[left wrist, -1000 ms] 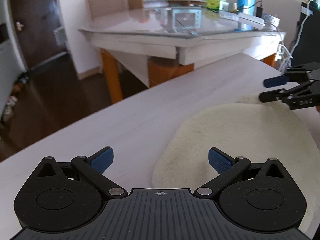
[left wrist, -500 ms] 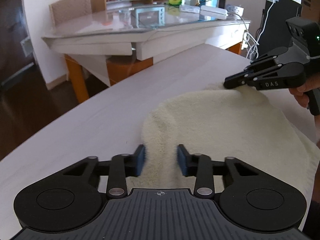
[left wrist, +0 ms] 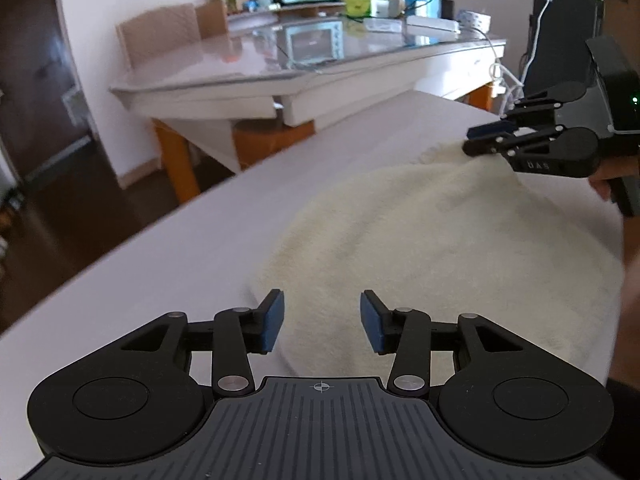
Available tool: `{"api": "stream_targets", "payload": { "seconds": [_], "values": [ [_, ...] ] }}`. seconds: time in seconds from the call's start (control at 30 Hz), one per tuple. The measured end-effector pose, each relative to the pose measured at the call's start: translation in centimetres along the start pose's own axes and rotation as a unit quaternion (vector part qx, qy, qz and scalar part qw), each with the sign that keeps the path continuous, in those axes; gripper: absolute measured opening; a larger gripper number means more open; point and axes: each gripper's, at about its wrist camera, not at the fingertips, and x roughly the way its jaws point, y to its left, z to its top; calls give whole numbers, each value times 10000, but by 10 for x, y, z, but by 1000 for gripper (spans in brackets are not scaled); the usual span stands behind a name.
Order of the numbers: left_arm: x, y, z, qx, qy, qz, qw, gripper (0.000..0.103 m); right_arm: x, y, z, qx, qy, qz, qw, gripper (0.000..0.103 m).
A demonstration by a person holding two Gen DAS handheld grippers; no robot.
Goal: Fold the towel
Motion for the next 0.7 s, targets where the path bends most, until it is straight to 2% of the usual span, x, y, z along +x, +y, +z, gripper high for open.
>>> {"api": "stream_targets", "payload": {
  "seconds": [0.03,0.07,0.1,0.13,0.23,0.27,0.33,0.43,0.5,0.57,0.63,0.7],
  "values": [
    [4,-6,-2,88,96,-123,9998,47,-2,0,0,70,-9,58,10000,30],
    [7,-11,-4,152,193,-213,9995,48,-3,-1,1,120,-15,108,9999,32],
    [8,-14,-6,168,233,-281,9992,48,-5,0,1,172,-24,177,9997,33],
    [6,-17,-9,125,239,-426,9987,55,-6,2,1,203,-5,260,9995,33],
    [2,-25,-14,138,330,-755,9965,66,-12,5,1,358,21,591,9976,34],
    [-3,-29,-17,237,409,-924,9946,67,-13,5,2,397,32,687,9968,34],
    [-6,-32,-18,275,443,-1001,9936,67,-15,10,1,506,85,1010,9936,34],
    [-12,-23,-15,118,250,-742,9969,69,-13,17,-1,401,178,1118,9928,34],
    [-15,-7,-9,-204,17,-458,9987,74,-9,25,-6,258,325,1051,9936,34],
    [-13,11,-3,-619,-165,-133,9979,74,-10,26,-10,234,358,1036,9937,36],
    [-1,28,3,-941,-179,66,9954,73,-13,26,-15,323,401,1063,9930,43],
    [8,37,7,-1067,-130,114,9941,67,-16,25,-18,386,418,1024,9931,44]
  ]
}}
